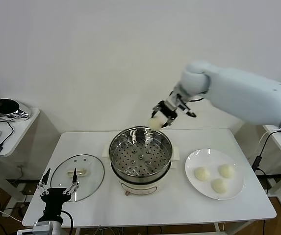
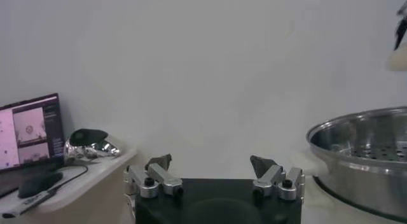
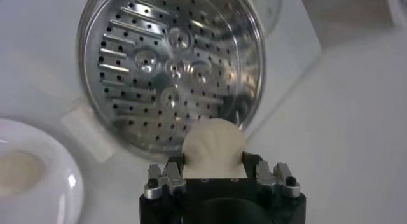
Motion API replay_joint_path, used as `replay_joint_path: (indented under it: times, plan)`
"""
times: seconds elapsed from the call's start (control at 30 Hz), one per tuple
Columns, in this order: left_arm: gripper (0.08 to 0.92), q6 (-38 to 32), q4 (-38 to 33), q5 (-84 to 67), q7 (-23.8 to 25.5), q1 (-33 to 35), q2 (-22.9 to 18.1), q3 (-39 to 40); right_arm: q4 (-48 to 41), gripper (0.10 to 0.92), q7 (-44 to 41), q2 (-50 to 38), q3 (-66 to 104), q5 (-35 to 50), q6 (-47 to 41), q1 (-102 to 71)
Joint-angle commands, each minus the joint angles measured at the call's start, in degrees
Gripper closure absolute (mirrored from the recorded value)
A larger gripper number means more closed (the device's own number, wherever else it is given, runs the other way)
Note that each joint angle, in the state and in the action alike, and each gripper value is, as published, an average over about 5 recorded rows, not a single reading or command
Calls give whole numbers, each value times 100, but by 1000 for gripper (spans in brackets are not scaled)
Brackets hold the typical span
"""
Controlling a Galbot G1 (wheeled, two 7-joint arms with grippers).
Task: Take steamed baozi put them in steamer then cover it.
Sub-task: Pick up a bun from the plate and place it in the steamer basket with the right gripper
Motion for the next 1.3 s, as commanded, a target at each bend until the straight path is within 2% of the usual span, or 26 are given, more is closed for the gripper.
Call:
replay_joint_path:
  times: [0.03,0.33,0.73,0.83,0.97,1.03,1.13,1.3]
  plan:
    - [177,-1,-4,2,-2,-4,-12,-15,-154,441,177,708,-334,-582,732,-54]
    - [177,-10,-19,5,-10,-6,-57,-24,-662,434,480,877,-138,-1745,1238,-741]
    - [177,-46,-30,7,-15,3,-65,-23,-1540,422,753,1103,355,-2655,1669,-1431]
    - [177,-61,-25,12,-23,-7,-76,-6,-1785,378,860,1172,514,-2895,1770,-1553]
    - [177,-94,-44,21,-43,-17,-92,18,-2049,268,997,1247,716,-2996,1877,-1639]
    - [177,-94,-61,28,-44,-15,-91,24,-1988,232,1000,1226,721,-2708,1831,-1567]
    - [177,-82,-82,41,-43,-14,-90,41,-1564,207,849,1098,532,-1818,1498,-1191]
    - [177,-53,-137,48,-39,-14,-80,72,200,203,321,410,-207,534,-275,24]
